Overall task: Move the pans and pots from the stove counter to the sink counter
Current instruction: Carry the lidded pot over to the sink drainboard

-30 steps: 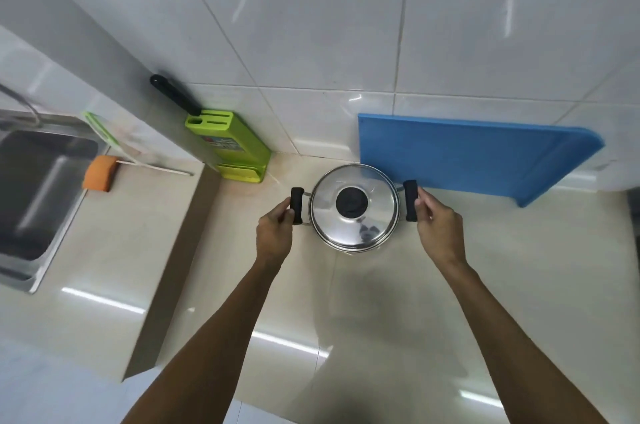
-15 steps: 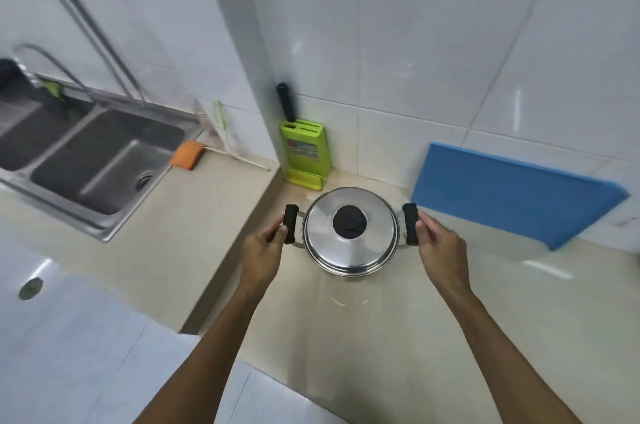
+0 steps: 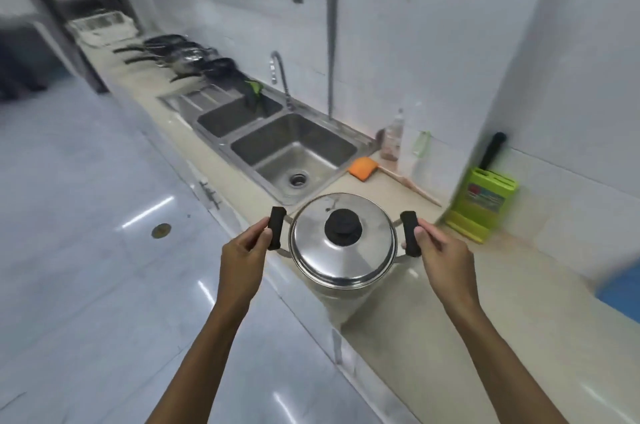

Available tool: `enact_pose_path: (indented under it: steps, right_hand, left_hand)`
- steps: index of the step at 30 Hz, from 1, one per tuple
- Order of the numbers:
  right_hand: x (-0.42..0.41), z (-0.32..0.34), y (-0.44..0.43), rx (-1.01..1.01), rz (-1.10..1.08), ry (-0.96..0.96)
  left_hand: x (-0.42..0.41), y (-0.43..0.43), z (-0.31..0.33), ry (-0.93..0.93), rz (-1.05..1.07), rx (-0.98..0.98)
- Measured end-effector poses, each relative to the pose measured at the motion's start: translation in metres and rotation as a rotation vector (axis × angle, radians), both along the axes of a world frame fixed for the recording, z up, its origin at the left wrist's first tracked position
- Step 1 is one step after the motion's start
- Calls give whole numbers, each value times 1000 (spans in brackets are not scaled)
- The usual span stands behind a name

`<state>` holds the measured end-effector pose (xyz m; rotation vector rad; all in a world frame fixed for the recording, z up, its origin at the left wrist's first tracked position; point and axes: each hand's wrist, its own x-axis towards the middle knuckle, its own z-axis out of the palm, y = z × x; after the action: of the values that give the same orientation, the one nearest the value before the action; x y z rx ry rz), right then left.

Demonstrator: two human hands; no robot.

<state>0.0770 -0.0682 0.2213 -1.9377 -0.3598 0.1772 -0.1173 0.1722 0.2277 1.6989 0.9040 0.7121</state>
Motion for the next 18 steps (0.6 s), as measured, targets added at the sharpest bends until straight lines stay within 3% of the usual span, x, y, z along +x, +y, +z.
enact_pose_path:
  steps: [9, 18]
  right_hand:
    - [-77, 4, 212, 11, 230, -4]
    - [-81, -17, 430, 20, 409, -2]
  left_hand:
    - [-123, 158, 23, -18, 278, -42]
    - [-158, 333, -11, -14, 436, -146]
